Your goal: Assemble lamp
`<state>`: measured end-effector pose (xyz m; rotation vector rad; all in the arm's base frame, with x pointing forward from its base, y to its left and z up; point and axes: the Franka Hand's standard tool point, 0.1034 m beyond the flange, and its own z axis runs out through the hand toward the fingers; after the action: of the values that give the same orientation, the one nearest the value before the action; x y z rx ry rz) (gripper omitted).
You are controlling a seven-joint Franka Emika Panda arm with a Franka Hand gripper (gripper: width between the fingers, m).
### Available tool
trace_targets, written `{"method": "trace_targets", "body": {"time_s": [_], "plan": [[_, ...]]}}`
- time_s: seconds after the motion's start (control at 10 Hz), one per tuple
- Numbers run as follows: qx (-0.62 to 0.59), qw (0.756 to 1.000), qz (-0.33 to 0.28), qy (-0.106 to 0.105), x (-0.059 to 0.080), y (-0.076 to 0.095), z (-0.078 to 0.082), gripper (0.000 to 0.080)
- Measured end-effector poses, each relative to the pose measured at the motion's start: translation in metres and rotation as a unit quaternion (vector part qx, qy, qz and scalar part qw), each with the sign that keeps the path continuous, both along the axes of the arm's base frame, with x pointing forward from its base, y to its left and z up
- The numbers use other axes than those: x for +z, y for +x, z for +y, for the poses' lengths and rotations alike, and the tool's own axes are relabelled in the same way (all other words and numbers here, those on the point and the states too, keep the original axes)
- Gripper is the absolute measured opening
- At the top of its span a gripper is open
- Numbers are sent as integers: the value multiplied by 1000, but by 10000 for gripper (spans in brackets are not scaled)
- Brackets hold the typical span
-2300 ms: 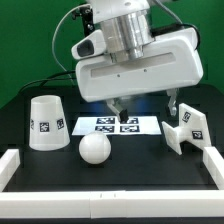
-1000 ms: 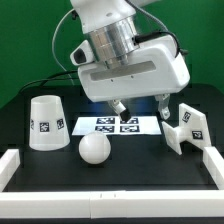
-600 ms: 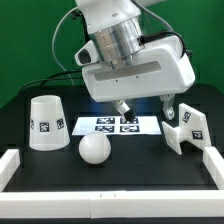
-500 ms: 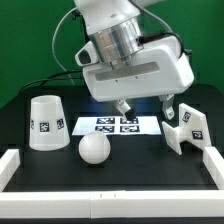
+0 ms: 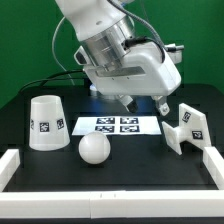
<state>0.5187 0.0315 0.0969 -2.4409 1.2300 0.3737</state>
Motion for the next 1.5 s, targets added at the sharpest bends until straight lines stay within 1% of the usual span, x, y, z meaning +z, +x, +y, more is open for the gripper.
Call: {"method": "trace_targets", "body": {"time_s": [0.2, 0.3, 0.5, 0.6, 0.9, 1.0, 1.2, 1.3, 1.4, 1.5], "plan": [[-1, 1000, 2, 1, -1, -1, 0, 699], [-10, 1000, 10, 7, -6, -7, 2, 699], [-99, 994, 18, 32, -20, -20, 12, 699], [-93, 995, 20, 30, -24, -25, 12, 699], [-92, 995, 19, 29, -23, -24, 12, 699], [-96, 994, 24, 38, -25, -26, 12, 699], [-143, 985, 55, 74, -33, -35, 11, 699], [-158, 981, 70, 84, -37, -39, 12, 699], [-163, 980, 78, 84, -41, -41, 13, 699], [-169, 979, 82, 77, -44, -42, 16, 699]]}}
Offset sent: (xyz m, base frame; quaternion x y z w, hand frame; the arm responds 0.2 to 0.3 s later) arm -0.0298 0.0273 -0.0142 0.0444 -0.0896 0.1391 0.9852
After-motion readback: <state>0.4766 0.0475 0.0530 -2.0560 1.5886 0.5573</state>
